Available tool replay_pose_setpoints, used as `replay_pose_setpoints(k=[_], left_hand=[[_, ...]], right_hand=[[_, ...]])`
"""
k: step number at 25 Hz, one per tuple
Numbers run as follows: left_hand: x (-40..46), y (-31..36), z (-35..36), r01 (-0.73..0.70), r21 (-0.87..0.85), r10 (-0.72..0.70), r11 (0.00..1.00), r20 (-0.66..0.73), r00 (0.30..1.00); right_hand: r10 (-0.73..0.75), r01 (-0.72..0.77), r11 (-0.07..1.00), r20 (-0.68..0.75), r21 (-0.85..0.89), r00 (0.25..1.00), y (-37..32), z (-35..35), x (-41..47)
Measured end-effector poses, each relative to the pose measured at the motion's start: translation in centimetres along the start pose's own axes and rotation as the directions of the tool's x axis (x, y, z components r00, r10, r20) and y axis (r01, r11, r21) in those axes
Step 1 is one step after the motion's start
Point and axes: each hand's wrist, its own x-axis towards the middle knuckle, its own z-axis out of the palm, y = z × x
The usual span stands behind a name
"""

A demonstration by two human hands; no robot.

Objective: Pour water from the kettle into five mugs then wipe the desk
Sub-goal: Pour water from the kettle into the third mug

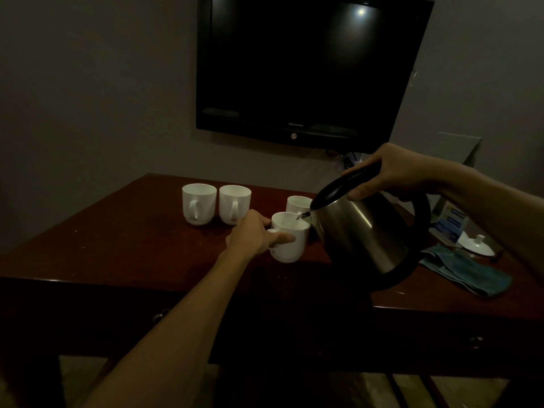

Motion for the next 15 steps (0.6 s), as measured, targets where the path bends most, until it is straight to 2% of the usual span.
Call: replay_pose_setpoints(k=[15], left_hand=[[-0.33, 0.22, 0.05, -0.011, -0.003, 0.011, 1.0, 0.005, 1.0]], right_hand=[[0.005, -0.005, 1.0, 0.003, 0.013, 1.0, -0.29, 0.14, -0.29]])
